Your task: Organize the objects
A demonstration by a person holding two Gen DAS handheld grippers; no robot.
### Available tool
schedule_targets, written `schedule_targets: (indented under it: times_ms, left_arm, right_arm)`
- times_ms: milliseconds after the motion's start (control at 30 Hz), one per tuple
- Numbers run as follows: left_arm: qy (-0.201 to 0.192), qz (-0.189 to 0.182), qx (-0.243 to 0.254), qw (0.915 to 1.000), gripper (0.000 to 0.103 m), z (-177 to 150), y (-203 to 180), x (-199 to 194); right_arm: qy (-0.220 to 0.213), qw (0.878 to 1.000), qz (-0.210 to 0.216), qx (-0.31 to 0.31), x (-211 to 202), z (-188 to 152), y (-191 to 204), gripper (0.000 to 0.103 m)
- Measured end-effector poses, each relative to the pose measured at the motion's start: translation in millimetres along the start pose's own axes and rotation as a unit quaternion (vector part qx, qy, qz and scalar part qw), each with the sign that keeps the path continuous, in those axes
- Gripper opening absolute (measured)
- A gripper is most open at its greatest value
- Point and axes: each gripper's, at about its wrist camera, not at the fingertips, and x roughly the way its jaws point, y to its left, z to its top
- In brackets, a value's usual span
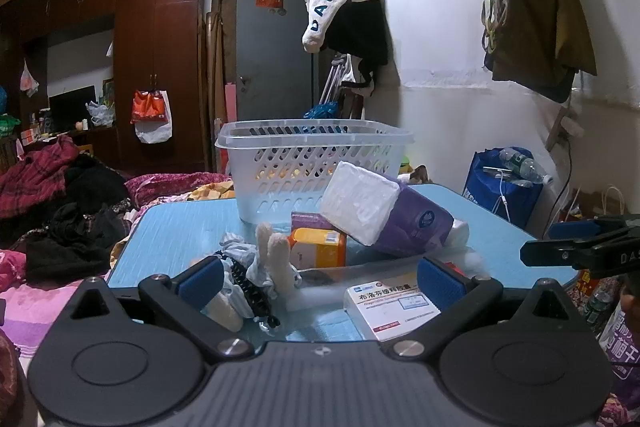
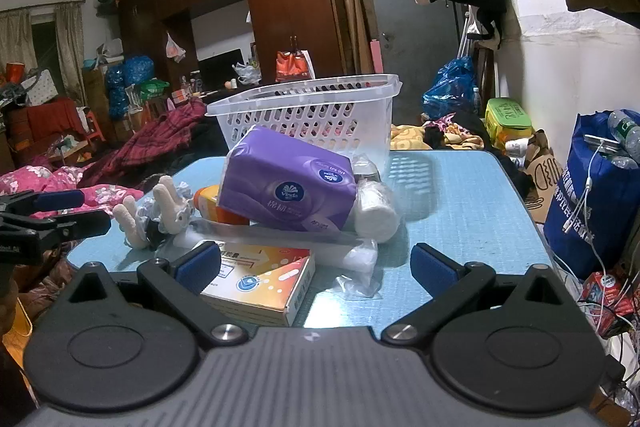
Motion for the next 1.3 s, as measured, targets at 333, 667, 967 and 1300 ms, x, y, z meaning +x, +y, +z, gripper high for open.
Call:
schedule_targets:
  times_ms: [333,667,967,1300]
  left_arm:
    - [-0.002,-0.001,0.000,1.0000,0.103,0.3,-0.3,-1.0]
    - [-0.001,-0.001,0.000,1.0000,0.103,0.2,0.8,-1.4]
    - [-0.002,-0.002,-0.001,1.0000,0.103,0.6,1.0,-2.5]
    - [-0.002,-0.002,-0.001,1.0000,0.103,0.5,1.0,-2.5]
  right_arm:
    - [0.001,1.000,-0.001,-0.001,0.3,0.4,-0.6,0.103]
    - [0.002,1.000,-0.001,-0.002,0.1,1.1,-1.1,0.103]
    - [0.002,1.000,-0.001,-0.002,0.0,1.1,-1.0,0.103]
    - [0.002,1.000,-0.002,-0.004,-0.3,0.8,-1.4,0.103]
